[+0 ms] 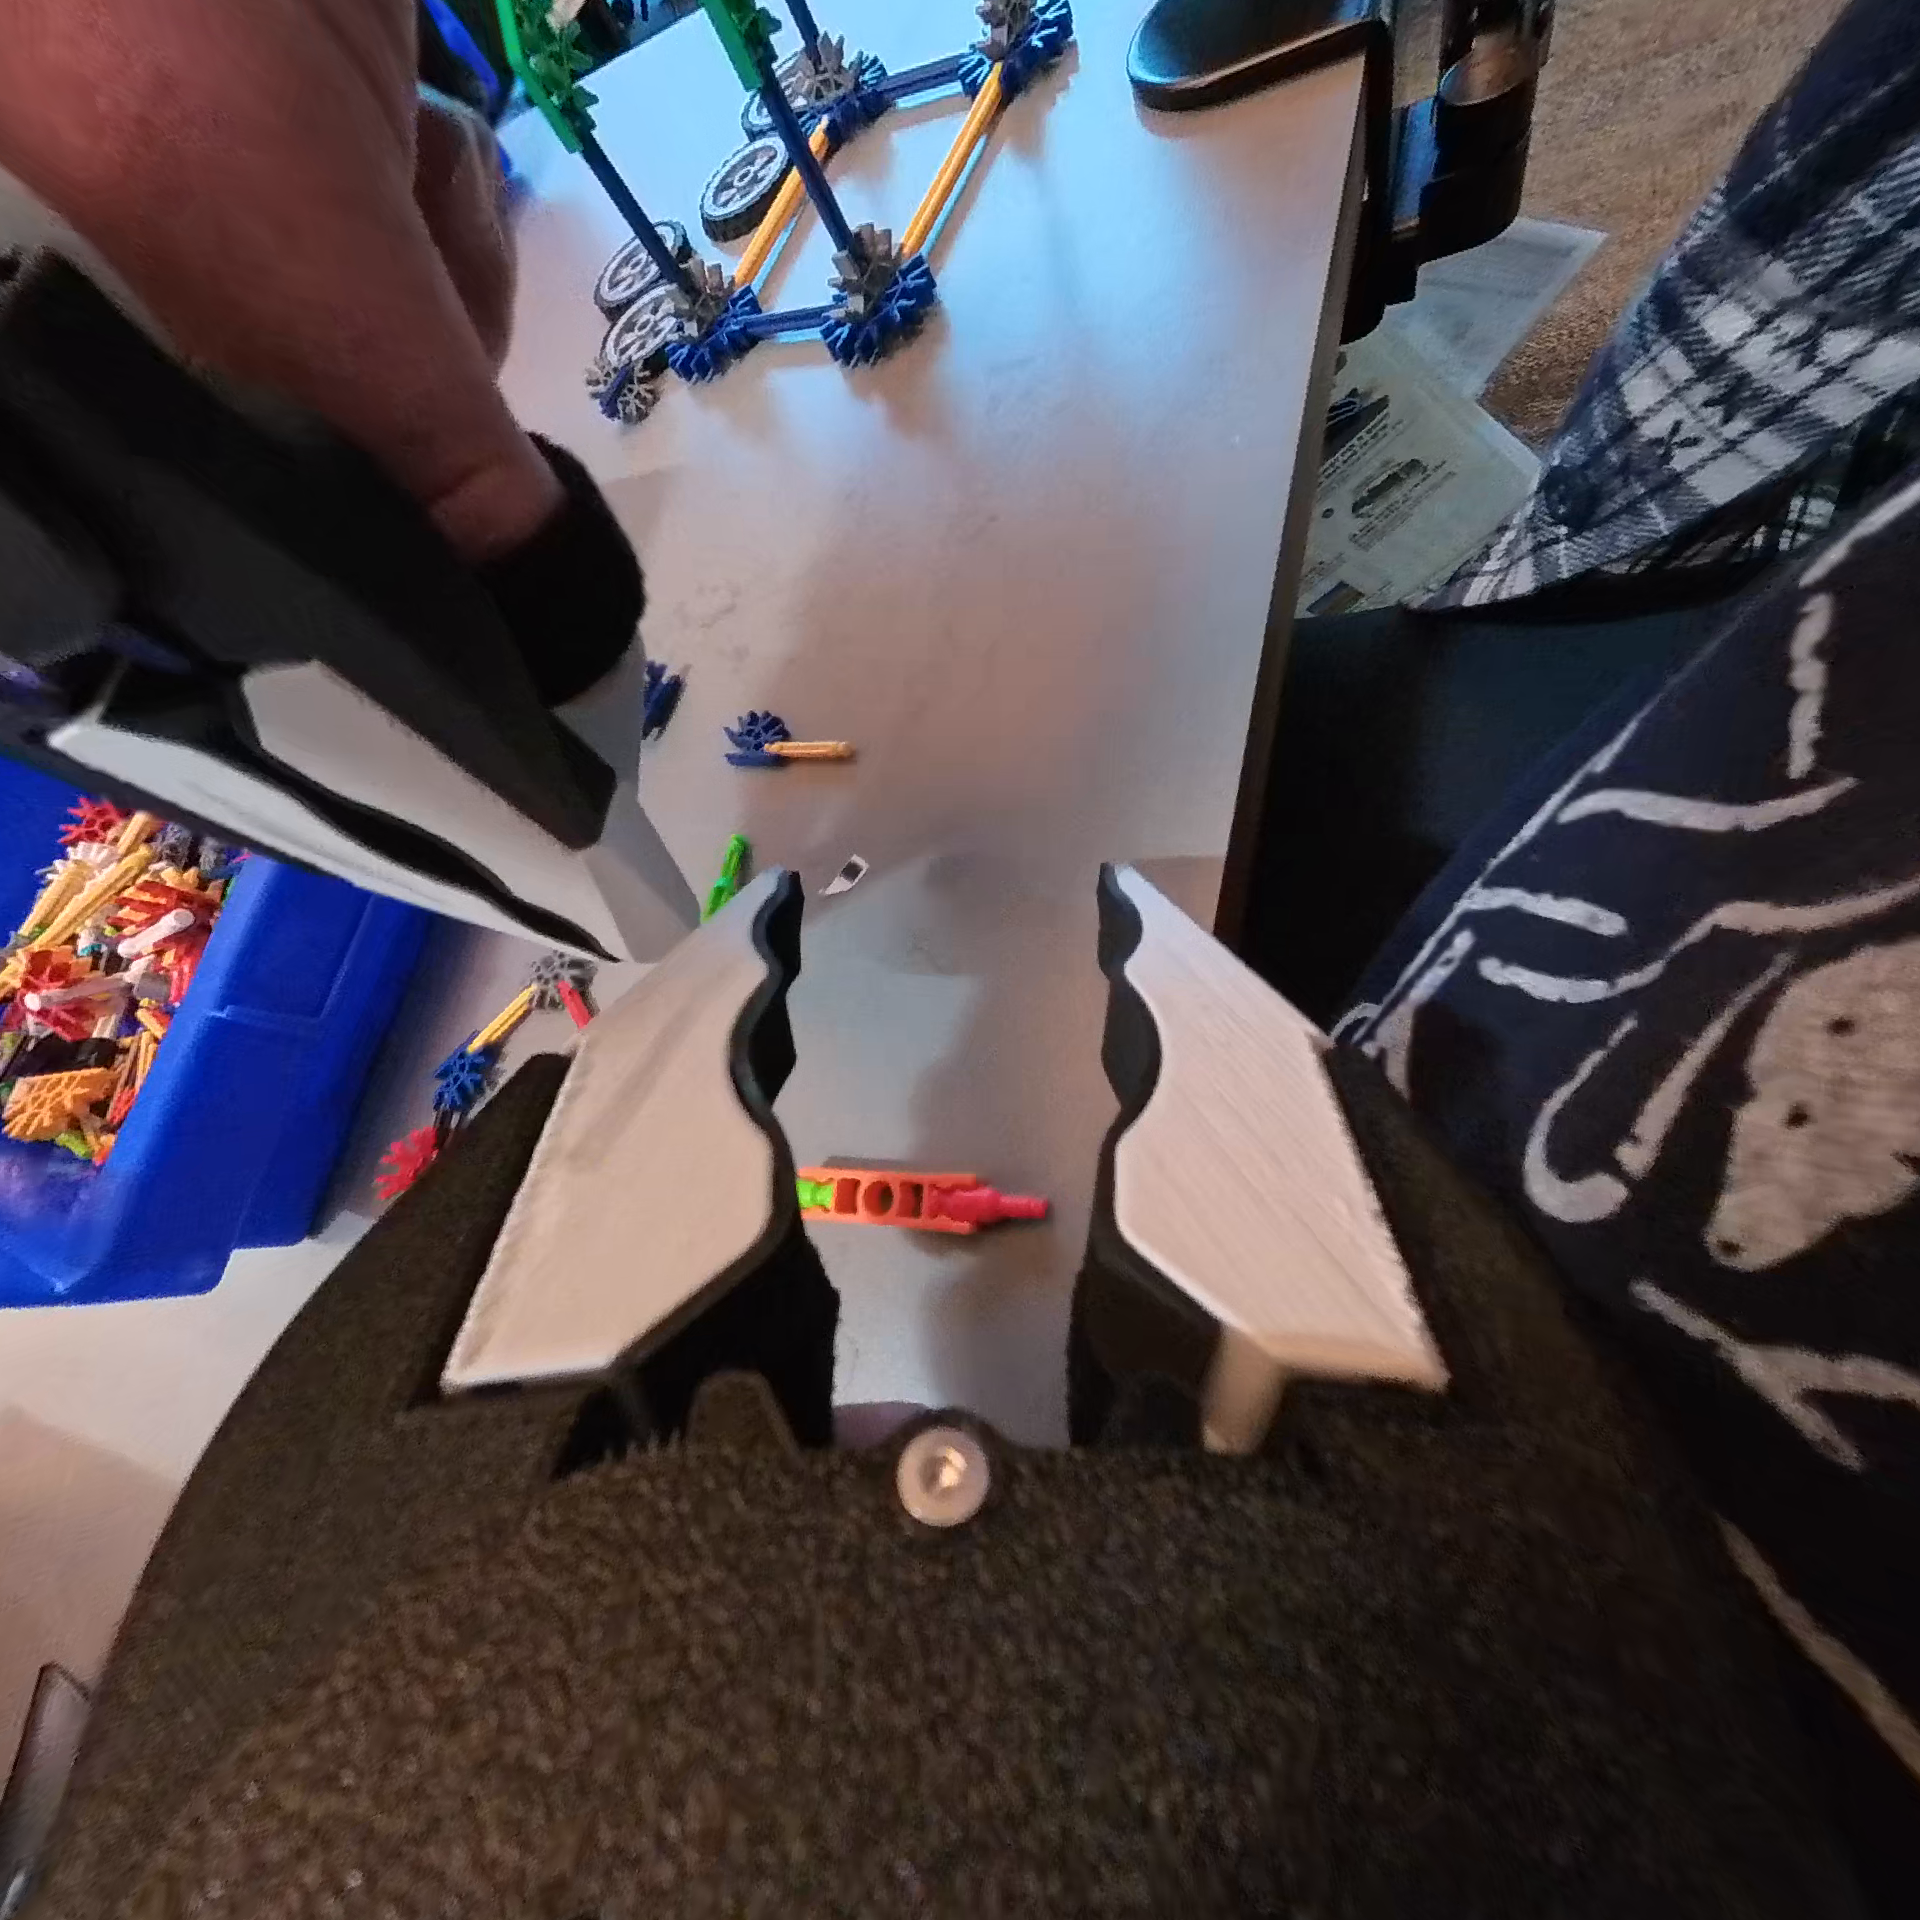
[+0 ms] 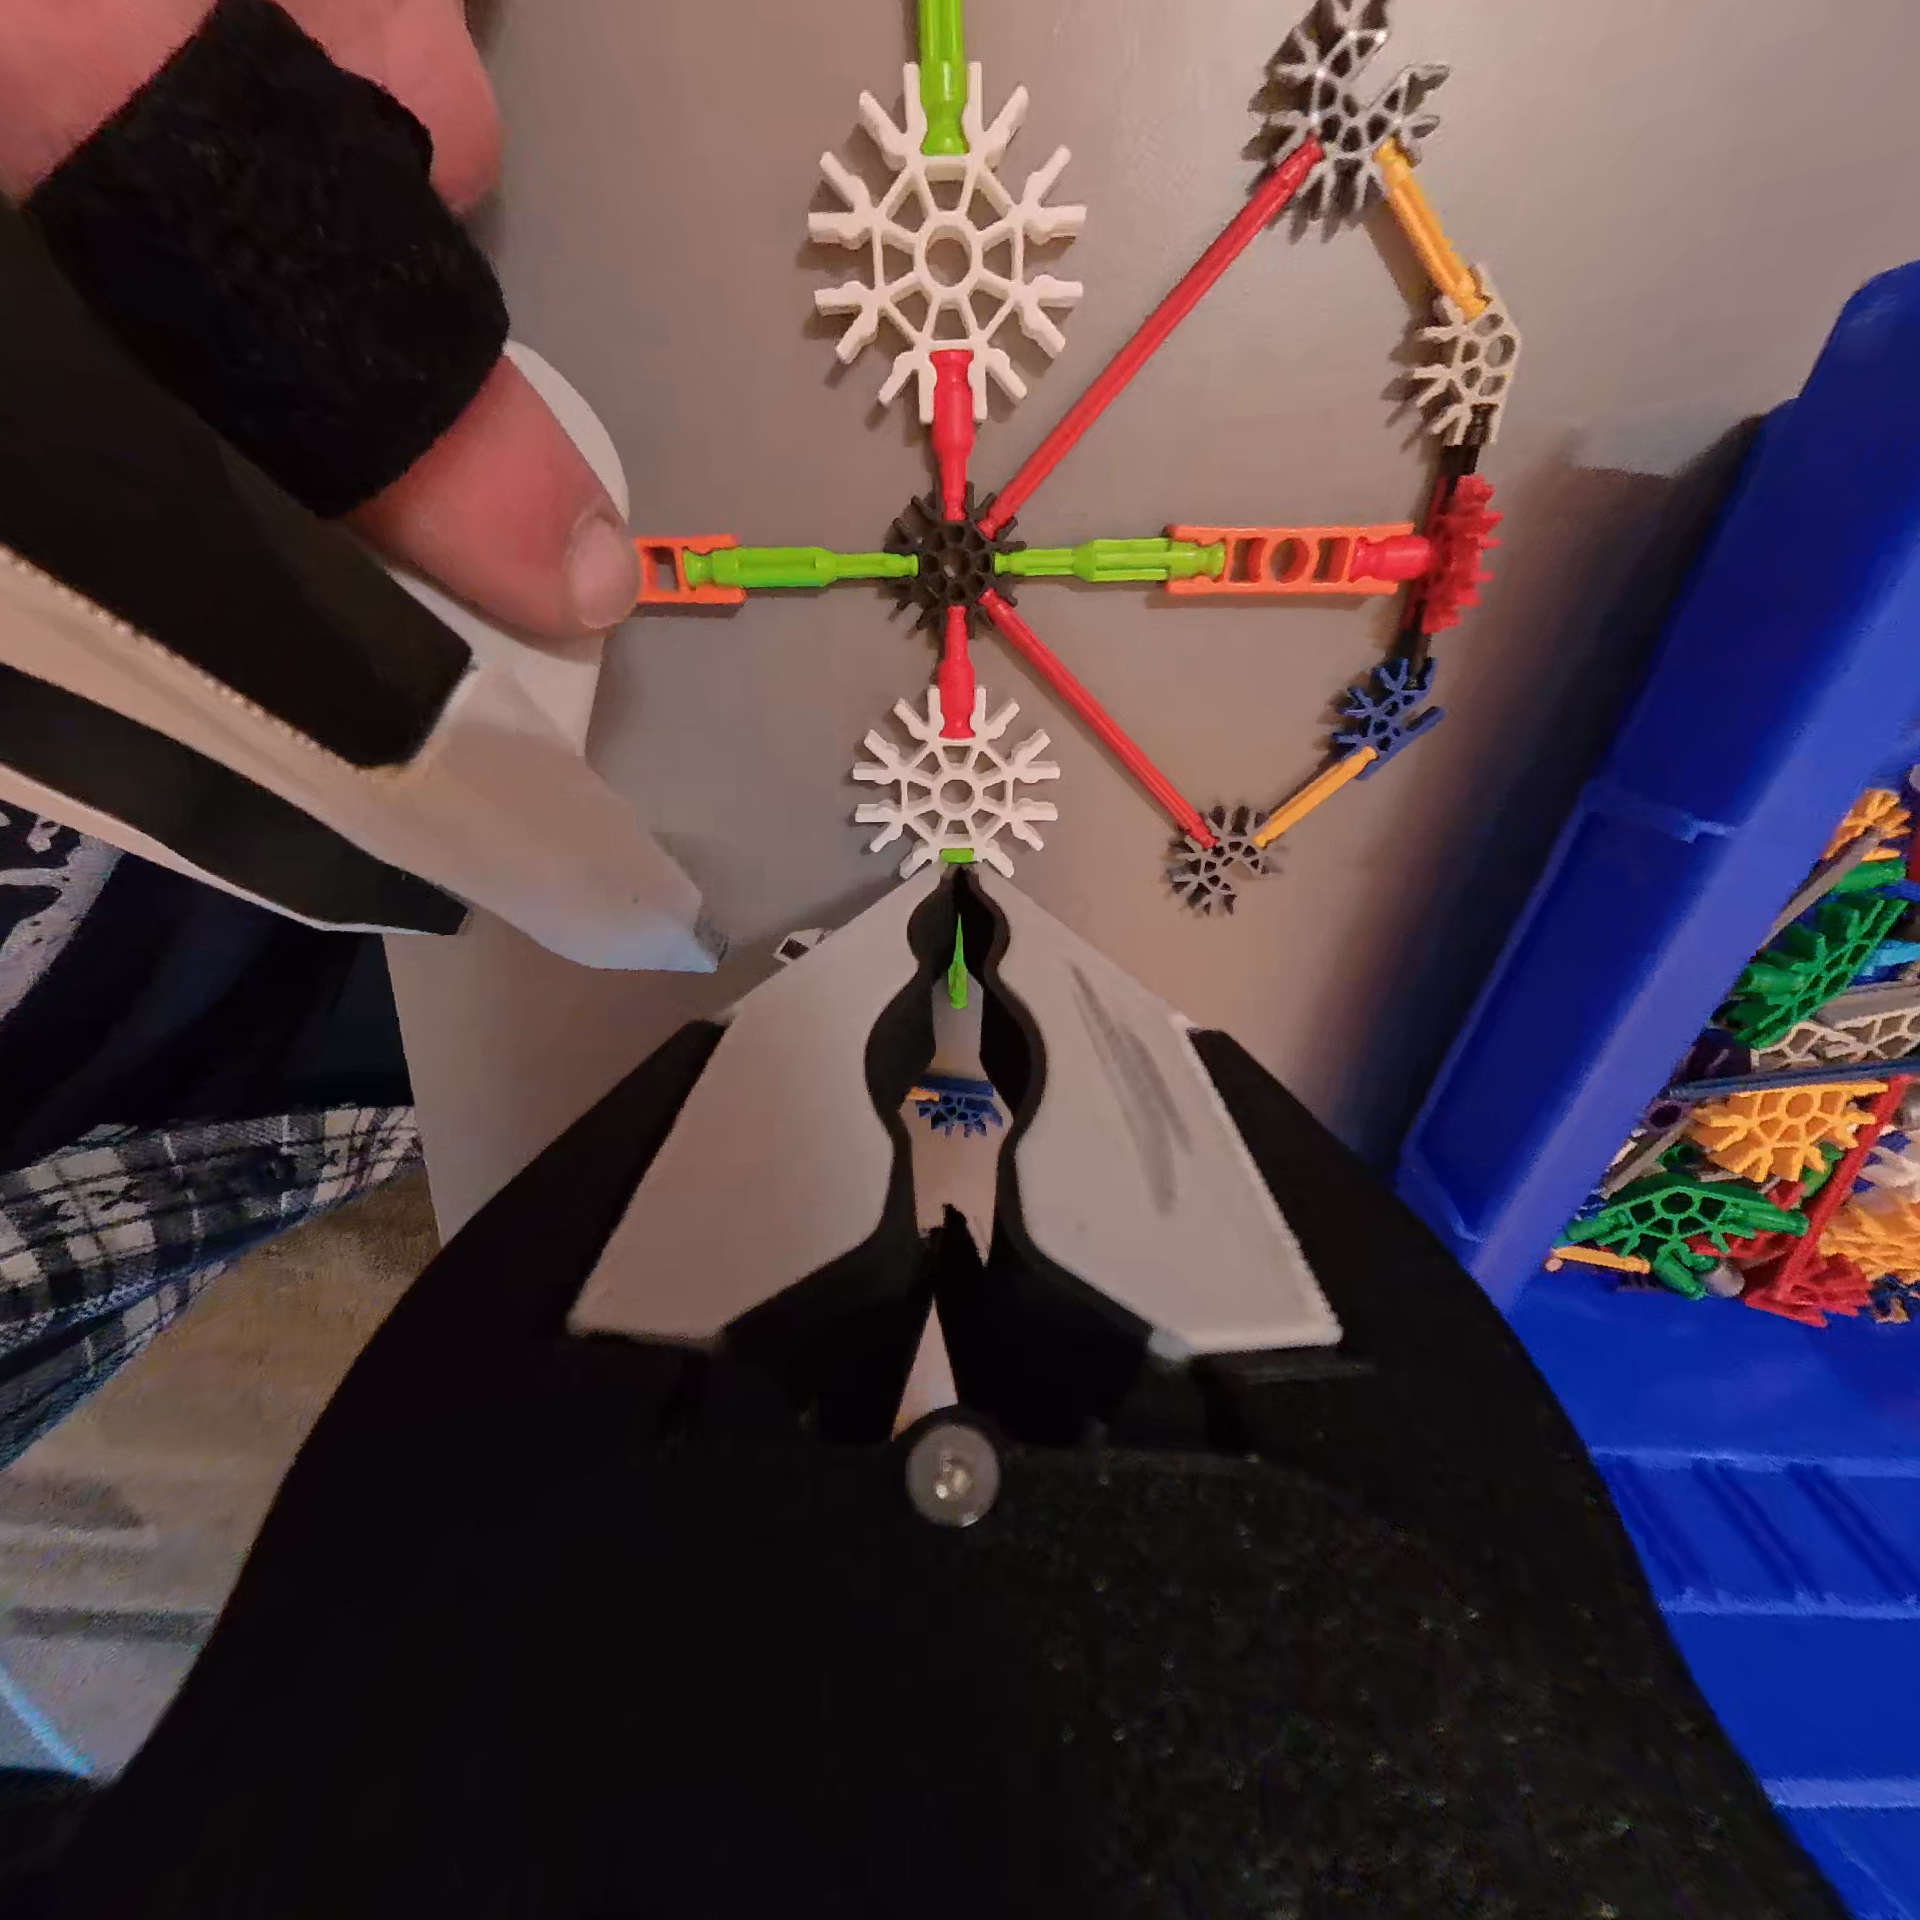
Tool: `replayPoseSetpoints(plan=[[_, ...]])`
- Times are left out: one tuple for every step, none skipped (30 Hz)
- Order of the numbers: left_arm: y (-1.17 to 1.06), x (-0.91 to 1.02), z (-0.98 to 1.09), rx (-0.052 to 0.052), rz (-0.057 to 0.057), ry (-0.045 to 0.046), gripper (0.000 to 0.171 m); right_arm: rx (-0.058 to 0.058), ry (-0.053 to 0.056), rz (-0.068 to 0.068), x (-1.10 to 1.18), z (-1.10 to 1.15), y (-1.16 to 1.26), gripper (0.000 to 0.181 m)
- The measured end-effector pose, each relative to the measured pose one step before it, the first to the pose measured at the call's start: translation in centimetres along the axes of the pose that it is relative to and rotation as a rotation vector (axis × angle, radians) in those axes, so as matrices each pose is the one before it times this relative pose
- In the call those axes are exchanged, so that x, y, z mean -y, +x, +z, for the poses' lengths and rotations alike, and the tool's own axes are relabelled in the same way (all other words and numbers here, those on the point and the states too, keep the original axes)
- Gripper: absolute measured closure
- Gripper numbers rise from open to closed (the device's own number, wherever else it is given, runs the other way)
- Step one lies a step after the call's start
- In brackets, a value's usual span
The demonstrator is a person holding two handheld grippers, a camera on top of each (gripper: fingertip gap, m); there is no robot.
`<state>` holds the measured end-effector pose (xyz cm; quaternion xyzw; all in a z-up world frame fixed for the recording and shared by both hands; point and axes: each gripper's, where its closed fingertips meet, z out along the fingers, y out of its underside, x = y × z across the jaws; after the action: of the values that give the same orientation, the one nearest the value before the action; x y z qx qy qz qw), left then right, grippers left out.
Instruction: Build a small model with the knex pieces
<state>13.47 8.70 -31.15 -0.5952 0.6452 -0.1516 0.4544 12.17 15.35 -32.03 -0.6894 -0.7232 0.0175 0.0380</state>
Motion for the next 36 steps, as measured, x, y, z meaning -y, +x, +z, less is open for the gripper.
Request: replayPoseSetpoints(plan=[[-0.007,0.034,-0.01,0.0001,-0.0004,0.00373,0.115,0.0074,-0.0123,-0.0011,0.018,0.01,-0.009,0.181],[-0.002,0.039,0.002,-0.0004,0.0002,0.00318,0.115,0.0029,-0.0125,-0.0017,0.019,0.005,0.0,0.181],[0.011,0.016,0.004,-0.0012,0.0006,0.00161,0.115,-0.0031,-0.0131,-0.0028,0.035,0.027,0.003,0.181],[0.014,0.022,0.011,-0.0015,0.0009,0.00157,0.115,-0.0092,-0.0122,-0.007,0.122,0.111,0.019,0.181],[0.014,0.012,0.01,-0.0019,0.0005,0.00101,0.115,-0.0066,-0.0266,-0.012,-0.085,0.099,-0.024,0.181],[0.009,0.007,0.018,-0.0019,-0.0013,0.00107,0.115,-0.0017,-0.0152,-0.0078,0.096,0.018,-0.024,0.181],[-0.013,-0.002,0.022,-0.0013,-0.0006,0.00016,0.115,0.005,-0.009,-0.0067,0.014,-0.005,-0.003,0.181],[0.003,0.006,0.012,-0.0013,-0.0005,0.00075,0.115,0.014,0.0053,0.0078,0.001,0.007,0.016,0.181],[-0.013,0.001,0.024,-0.0001,0.0002,0.00054,0.115,0.0098,0.01,0.0078,-0.017,0.006,0.019,0.181],[-0.009,-0.003,0.021,0.0,0.0008,-0.00039,0.115,0.0027,0.0077,0.002,-0.038,-0.004,0.019,0.181],[0.004,-0.009,0.032,-0.0017,0.0001,-0.00088,0.115,0.0026,0.0083,0.0009,-0.006,-0.012,0.001,0.181],[-0.011,-0.01,0.027,-0.002,-0.0006,-0.00074,0.115,0.0142,0.0262,0.0157,0.123,-0.033,-0.022,0.181],[-0.025,0.0,0.014,-0.0021,-0.0024,0.00021,0.115,0.023,0.0379,0.0262,0.16,-0.106,-0.063,0.181],[-0.027,0.01,0.0,-0.0015,-0.0027,0.00202,0.115,0.0064,0.0236,0.0217,-0.141,-0.205,0.109,0.181],[-0.031,0.019,-0.005,0.0012,-0.0001,0.00186,0.115,-0.0183,0.0309,0.0196,-0.037,-0.449,0.399,0.178],[-0.003,-0.006,0.006,0.001,0.0021,0.00029,0.115,-0.015,0.0444,0.0225,0.159,-0.684,0.31,0.173],[0.019,-0.033,0.03,-0.0014,0.0023,-0.0025,0.115,-0.0091,0.0381,0.0162,0.031,-0.794,0.136,0.173],[0.016,-0.047,0.036,-0.0013,0.0018,-0.00281,0.115,-0.0219,0.0215,0.0114,-0.233,-0.773,0.227,0.172],[-0.002,-0.032,0.034,-0.0029,-0.0006,-0.00201,0.115,-0.029,0.0081,0.0162,-0.451,-0.673,0.304,0.17],[-0.011,-0.03,0.039,-0.0035,-0.0028,-0.00189,0.115,-0.0263,0.0015,0.0134,-0.574,-0.531,0.186,0.169],[-0.037,-0.024,0.042,-0.002,-0.002,-0.00148,0.115,-0.0218,0.0008,0.0123,-0.637,-0.36,0.062,0.167],[-0.036,-0.024,0.042,-0.0014,-0.0018,-0.00214,0.115,-0.0178,-0.0038,0.0169,-0.718,-0.191,-0.001,0.164],[-0.025,-0.042,0.047,-0.0006,-0.0012,-0.00314,0.115,-0.0159,-0.0125,0.0141,-0.827,-0.026,-0.036,0.161],[-0.033,-0.03,0.021,0.0018,0.0012,-0.0023,0.115,-0.016,-0.0126,0.0155,-0.789,0.135,-0.024,0.16],[-0.011,-0.025,0.011,0.0025,0.0025,-0.00165,0.115,-0.0099,-0.0108,0.0226,-0.71,0.265,-0.098,0.157],[-0.016,-0.026,0.005,0.0026,0.0027,-0.00129,0.115,-0.0026,-0.0077,0.0209,-0.662,0.311,-0.201,0.154],[-0.03,-0.007,-0.008,0.0021,0.0018,0.00074,0.115,0.0006,0.0095,0.0128,-0.374,0.301,-0.257,0.151],[-0.023,-0.02,0.004,0.0002,-0.001,-0.0009,0.115,0.0057,0.0159,0.0164,-0.205,0.29,-0.305,0.148],[-0.05,-0.03,0.017,-0.0004,-0.0028,-0.0017,0.115,0.008,0.0069,0.0184,-0.26,0.317,-0.304,0.143],[-0.033,-0.036,0.018,-0.0007,-0.0028,-0.00185,0.116,-0.0036,0.006,0.0163,-0.201,0.297,-0.125,0.135],[-0.056,-0.037,0.017,0.0007,-0.0024,-0.00191,0.116,-0.0033,0.0082,0.0185,-0.099,0.304,-0.075,0.131],[-0.048,-0.016,0.001,0.0013,-0.0015,-0.00098,0.116,0.0036,0.0107,0.0132,-0.041,0.315,-0.129,0.131],[-0.041,-0.035,0.001,0.0017,-0.0011,-0.00102,0.116,0.0113,0.0152,0.0031,0.031,0.274,-0.27,0.132],[-0.053,-0.018,0.0,0.0025,-0.0001,-0.00099,0.116,0.0096,0.0181,0.0065,0.11,0.248,-0.188,0.132],[-0.035,-0.022,-0.01,0.0023,0.0005,-0.0001,0.116,0.0022,0.0086,0.0127,0.012,0.252,-0.022,0.133],[-0.032,-0.013,-0.015,0.0021,0.0002,-0.00003,0.116,-0.0164,-0.0011,0.013,-0.138,0.182,0.294,0.136]])
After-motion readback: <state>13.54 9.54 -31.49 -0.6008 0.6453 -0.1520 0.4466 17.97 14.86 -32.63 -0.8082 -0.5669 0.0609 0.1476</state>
